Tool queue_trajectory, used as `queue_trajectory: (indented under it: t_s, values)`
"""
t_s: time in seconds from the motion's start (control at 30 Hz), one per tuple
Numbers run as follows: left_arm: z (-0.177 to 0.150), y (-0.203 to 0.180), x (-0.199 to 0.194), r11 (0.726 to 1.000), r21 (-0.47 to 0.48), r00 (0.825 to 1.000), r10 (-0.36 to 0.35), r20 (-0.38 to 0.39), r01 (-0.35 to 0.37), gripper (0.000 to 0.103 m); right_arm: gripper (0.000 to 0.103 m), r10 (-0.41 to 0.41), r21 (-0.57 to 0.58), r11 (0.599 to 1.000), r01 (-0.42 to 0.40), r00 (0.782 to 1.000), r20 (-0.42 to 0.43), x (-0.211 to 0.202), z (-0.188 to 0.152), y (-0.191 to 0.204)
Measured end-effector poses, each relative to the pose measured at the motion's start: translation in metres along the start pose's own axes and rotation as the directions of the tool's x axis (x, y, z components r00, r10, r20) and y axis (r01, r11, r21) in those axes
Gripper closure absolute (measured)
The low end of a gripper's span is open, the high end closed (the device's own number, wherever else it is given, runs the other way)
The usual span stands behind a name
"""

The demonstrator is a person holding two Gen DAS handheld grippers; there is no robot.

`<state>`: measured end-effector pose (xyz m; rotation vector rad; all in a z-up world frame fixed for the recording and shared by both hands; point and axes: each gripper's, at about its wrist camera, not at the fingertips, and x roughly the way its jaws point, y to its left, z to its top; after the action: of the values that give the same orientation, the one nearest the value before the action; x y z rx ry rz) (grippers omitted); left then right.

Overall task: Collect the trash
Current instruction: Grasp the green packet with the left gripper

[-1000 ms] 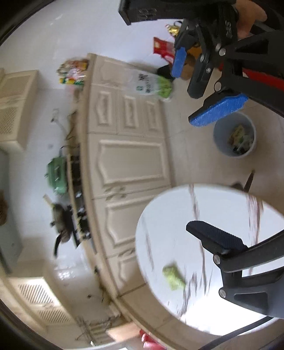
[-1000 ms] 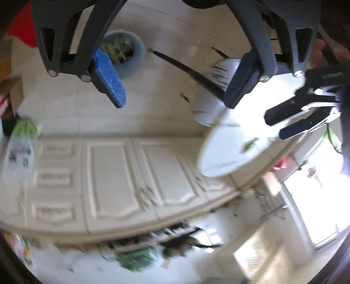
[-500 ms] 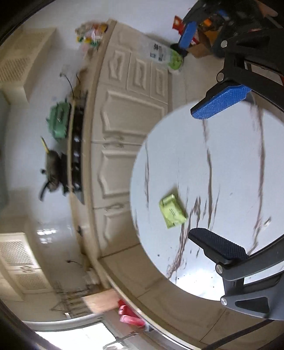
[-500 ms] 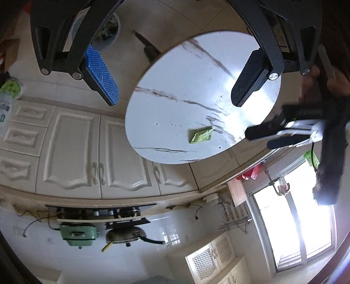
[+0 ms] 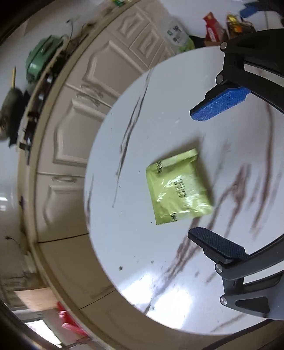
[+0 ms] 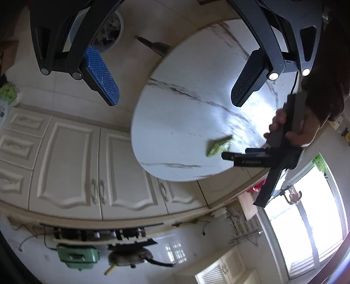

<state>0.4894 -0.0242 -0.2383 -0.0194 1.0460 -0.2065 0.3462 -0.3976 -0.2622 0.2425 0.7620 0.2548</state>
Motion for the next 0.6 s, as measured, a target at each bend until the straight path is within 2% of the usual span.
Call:
queue_trajectory:
  t_s: [0.07, 0.13, 0.23, 0.27, 0.33, 0.37, 0.43, 0.47, 0.5, 0.6]
  values:
    - [0.007, 0.005, 0.014, 1.000, -0.029, 1.000, -0.008, -0.004, 0.008, 0.008, 0.001, 0.001, 0.019, 1.000, -0.001, 1.000, -0.009, 0.002, -0.005, -0.011]
    - [0.012, 0.009, 0.023, 0.998, -0.056, 1.000, 0.023, -0.001, -0.023, 0.008, 0.001, 0.007, 0.038, 0.999, -0.007, 1.000, -0.012, 0.003, -0.010, -0.022]
    - [0.009, 0.012, 0.035, 0.997, -0.060, 0.999, 0.045, -0.029, -0.046, 0.015, 0.001, 0.001, 0.051, 0.999, 0.000, 1.000, -0.012, 0.001, -0.015, -0.033]
    - [0.006, 0.010, 0.033, 0.997, -0.033, 0.997, 0.074, -0.002, -0.074, 0.020, 0.001, -0.001, 0.056, 0.998, 0.002, 1.000, -0.010, 0.001, -0.015, -0.036]
    - [0.006, 0.009, 0.038, 0.995, -0.006, 0.995, 0.095, -0.003, -0.095, 0.022, 0.001, -0.003, 0.069, 0.998, 0.003, 1.000, -0.004, -0.002, -0.017, -0.043]
    - [0.004, 0.008, 0.036, 0.996, 0.000, 0.996, 0.094, 0.005, -0.094, 0.026, 0.001, -0.005, 0.072, 0.997, 0.005, 1.000, -0.001, -0.002, -0.017, -0.044]
    - [0.002, 0.002, 0.032, 0.996, 0.000, 0.996, 0.094, 0.006, -0.094, 0.027, 0.001, -0.014, 0.082, 0.997, 0.014, 1.000, 0.003, -0.004, -0.018, -0.049]
    - [0.001, 0.002, 0.032, 0.996, -0.002, 0.996, 0.094, 0.007, -0.094, 0.031, 0.001, -0.012, 0.087, 0.996, 0.012, 1.000, 0.006, -0.005, -0.019, -0.051]
    - [0.001, -0.001, 0.031, 0.996, -0.002, 0.996, 0.092, 0.010, -0.092, 0.041, 0.001, -0.014, 0.090, 0.996, 0.013, 1.000, 0.007, -0.006, -0.019, -0.050]
    - [0.006, -0.016, 0.028, 0.995, 0.018, 0.995, 0.095, 0.002, -0.095, 0.051, 0.001, -0.033, 0.095, 0.995, 0.031, 0.999, 0.011, -0.012, -0.022, -0.054]
